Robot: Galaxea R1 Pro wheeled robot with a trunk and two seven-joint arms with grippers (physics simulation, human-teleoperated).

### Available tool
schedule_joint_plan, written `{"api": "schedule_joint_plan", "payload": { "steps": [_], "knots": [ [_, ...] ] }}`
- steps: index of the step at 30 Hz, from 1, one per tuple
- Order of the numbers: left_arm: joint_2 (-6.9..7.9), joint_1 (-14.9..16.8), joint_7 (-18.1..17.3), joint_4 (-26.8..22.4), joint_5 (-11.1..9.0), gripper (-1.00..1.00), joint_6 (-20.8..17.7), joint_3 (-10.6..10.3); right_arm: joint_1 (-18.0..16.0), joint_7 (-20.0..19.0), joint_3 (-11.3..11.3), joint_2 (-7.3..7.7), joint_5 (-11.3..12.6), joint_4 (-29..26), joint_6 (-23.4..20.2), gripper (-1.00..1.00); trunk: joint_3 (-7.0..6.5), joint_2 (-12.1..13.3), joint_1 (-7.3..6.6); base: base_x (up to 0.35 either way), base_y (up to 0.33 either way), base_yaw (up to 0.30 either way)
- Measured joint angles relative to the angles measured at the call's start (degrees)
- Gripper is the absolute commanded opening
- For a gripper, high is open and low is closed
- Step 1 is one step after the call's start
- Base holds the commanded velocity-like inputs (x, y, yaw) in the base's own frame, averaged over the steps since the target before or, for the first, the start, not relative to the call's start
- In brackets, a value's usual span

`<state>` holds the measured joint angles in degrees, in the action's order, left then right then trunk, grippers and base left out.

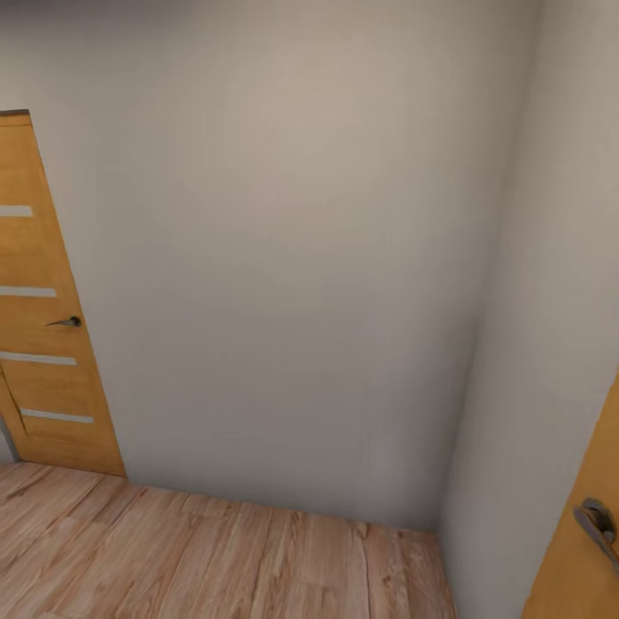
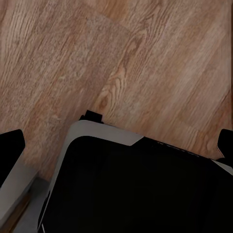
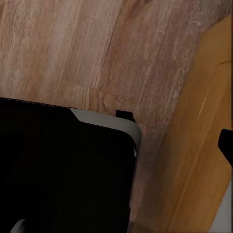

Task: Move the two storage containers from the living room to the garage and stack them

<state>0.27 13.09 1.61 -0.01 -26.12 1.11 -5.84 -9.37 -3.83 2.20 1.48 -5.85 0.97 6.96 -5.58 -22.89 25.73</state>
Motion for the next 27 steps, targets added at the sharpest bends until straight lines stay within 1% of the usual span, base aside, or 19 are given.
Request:
{"api": "schedule_joint_plan", "payload": {
  "steps": [5, 7, 27],
  "knots": [
    [0.0, 0.0, 0.0, 0.0, 0.0, 1.0, 0.0, 0.0, 0.0, 0.0, 0.0, 0.01, 0.0, 0.0, 0.0, 1.0, 0.0, 0.0, 0.0, 0.322, 0.0, 0.01],
    [0.0, 0.0, 0.0, 0.0, 0.0, 1.0, 0.0, 0.0, 0.0, 0.0, 0.0, 0.0, 0.0, 0.0, 0.0, 1.0, 0.0, 0.0, 0.0, 0.319, 0.0, 0.154],
    [0.0, 0.0, 0.0, 0.0, 0.0, 1.0, 0.1, 0.0, 0.0, 0.0, 0.0, 0.0, 0.0, 0.0, 0.0, 1.0, 0.0, 0.0, 0.01, 0.239, 0.0, 0.262]
  ]
}}
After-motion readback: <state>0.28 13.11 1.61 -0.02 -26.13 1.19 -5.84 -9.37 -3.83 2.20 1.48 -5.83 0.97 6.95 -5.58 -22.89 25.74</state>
